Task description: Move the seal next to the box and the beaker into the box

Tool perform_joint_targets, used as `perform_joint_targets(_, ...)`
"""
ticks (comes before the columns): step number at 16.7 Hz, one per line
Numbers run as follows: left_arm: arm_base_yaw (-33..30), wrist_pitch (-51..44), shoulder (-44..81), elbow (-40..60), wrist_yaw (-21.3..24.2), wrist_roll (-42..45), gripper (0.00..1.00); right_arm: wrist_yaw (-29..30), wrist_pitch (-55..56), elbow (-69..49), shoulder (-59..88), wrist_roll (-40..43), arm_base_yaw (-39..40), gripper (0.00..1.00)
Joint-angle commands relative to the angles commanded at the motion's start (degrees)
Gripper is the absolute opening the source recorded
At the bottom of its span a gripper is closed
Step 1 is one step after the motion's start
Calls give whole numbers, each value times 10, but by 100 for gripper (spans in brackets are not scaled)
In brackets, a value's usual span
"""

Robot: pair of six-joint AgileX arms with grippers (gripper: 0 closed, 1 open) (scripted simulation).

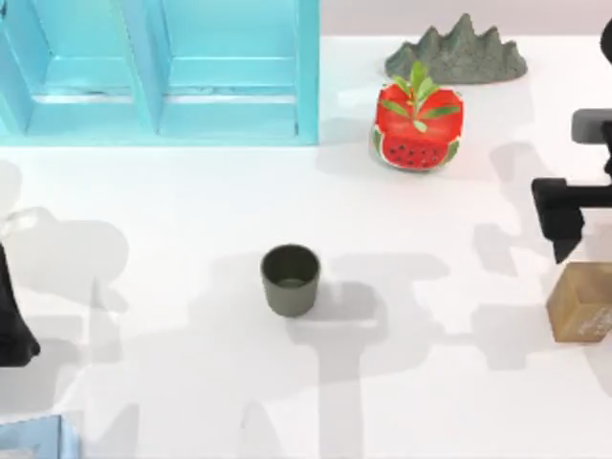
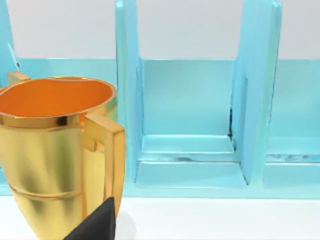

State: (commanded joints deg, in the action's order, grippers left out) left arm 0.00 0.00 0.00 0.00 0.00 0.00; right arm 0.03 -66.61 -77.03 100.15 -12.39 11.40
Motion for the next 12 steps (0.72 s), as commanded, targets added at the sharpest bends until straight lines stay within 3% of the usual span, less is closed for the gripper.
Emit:
perform_joint_targets(5, 0, 0, 0, 0, 0, 0, 100, 0, -136, -118, -12, 3, -1, 100)
perform_joint_targets(12, 0, 0, 0, 0, 0, 0, 100, 0, -155, -138, -14, 3, 1, 100)
